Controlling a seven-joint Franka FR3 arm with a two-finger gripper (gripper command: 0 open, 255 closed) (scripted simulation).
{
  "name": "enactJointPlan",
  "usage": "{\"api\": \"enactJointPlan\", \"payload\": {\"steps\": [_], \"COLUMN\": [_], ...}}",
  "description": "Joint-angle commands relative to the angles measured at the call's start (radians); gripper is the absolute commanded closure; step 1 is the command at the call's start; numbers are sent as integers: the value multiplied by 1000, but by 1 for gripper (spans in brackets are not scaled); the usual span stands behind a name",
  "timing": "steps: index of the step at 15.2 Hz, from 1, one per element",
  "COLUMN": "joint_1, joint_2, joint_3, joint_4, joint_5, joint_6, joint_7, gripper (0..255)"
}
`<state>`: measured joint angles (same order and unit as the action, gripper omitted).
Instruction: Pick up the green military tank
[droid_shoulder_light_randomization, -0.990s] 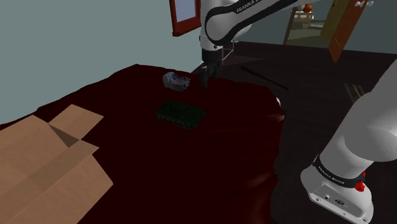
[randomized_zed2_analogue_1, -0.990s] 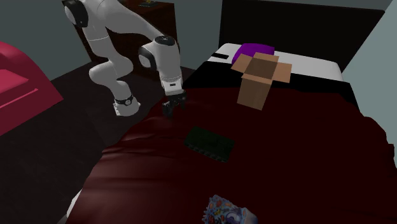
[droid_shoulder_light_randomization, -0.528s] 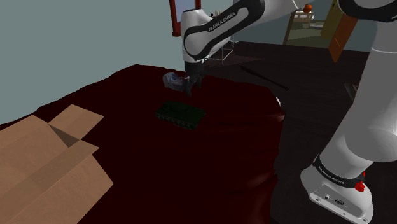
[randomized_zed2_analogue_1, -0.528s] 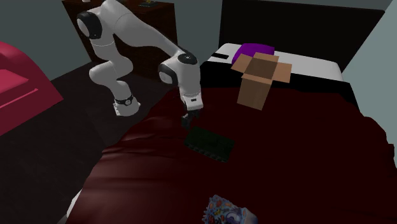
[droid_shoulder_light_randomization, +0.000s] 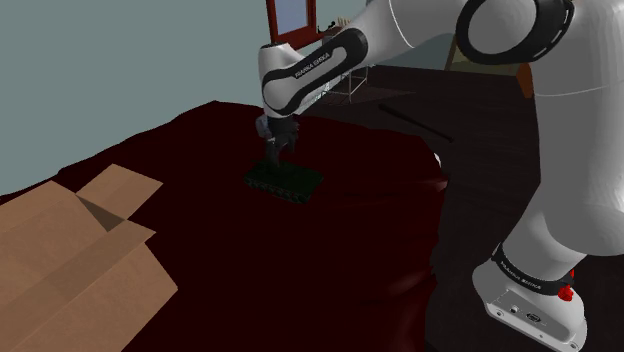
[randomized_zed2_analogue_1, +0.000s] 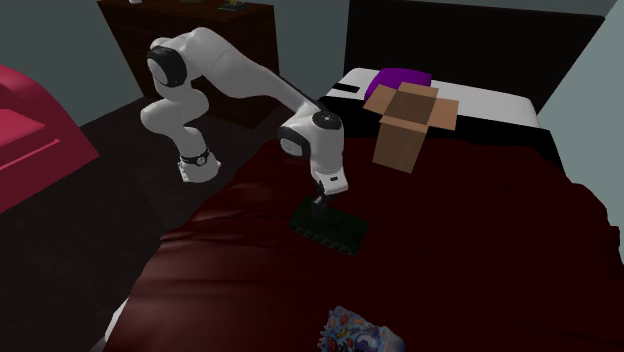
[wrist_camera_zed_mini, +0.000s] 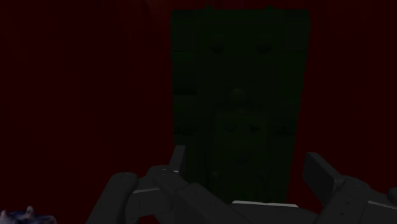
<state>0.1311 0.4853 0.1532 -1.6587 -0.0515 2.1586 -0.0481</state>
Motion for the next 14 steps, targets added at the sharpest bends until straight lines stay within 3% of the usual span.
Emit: {"api": "enactJointPlan", "payload": {"steps": [1,8,9,14], "joint_1": [2,5,5,5], "joint_2": [20,58,58,58], "joint_3": [0,-4,-4,-4], "joint_4": [4,-15,-17,-17], "joint_5": [-2,-8,-8,-8], "joint_6": [15,72,74,74], "joint_7": [1,4,4,4], "gripper": [0,0,255,255]}}
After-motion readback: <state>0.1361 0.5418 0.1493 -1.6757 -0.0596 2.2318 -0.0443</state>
